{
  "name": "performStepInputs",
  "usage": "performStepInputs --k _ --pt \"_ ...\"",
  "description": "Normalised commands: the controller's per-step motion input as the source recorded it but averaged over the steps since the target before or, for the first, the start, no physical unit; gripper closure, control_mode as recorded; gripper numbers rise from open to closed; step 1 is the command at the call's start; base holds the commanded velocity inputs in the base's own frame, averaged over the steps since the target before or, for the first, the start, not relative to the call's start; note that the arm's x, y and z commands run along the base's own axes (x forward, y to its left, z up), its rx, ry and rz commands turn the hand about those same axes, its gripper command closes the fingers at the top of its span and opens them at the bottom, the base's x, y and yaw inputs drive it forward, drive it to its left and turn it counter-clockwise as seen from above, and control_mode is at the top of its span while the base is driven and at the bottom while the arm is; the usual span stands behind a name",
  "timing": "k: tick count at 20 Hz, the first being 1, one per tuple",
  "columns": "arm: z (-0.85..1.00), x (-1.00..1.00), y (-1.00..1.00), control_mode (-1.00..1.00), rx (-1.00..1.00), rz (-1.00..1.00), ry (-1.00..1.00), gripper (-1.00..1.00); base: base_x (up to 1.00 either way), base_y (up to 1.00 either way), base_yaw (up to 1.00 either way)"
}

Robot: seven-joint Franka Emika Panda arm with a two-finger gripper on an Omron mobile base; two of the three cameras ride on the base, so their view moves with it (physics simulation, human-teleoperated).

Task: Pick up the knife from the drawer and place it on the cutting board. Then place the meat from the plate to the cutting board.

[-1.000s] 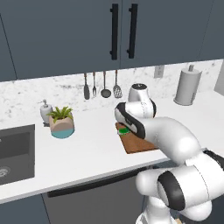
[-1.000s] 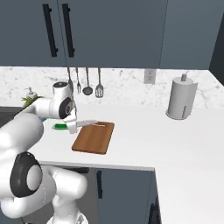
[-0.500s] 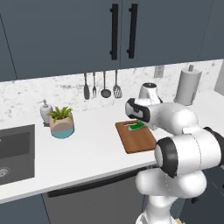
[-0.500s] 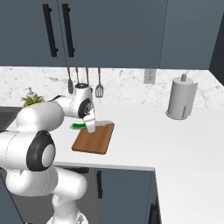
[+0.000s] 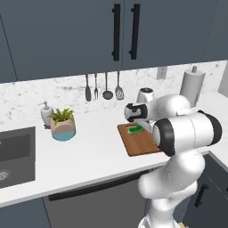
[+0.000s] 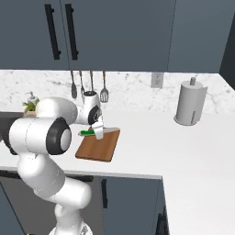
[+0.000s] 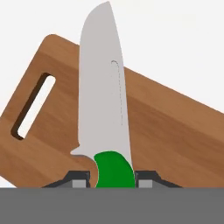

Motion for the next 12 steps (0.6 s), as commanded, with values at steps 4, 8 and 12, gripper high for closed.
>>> performStepInputs --k 4,8,12 --pt "-0.30 0.21 0.00 -1.00 0.00 0.00 0.02 1.00 0.00 0.00 0.00" --pt "-0.32 0.17 0.00 -1.00 0.00 0.00 0.03 -1.00 0.00 0.00 0.00" --pt "-0.17 0.03 0.00 -1.00 0.00 0.00 0.00 -1.00 0.00 0.00 0.00"
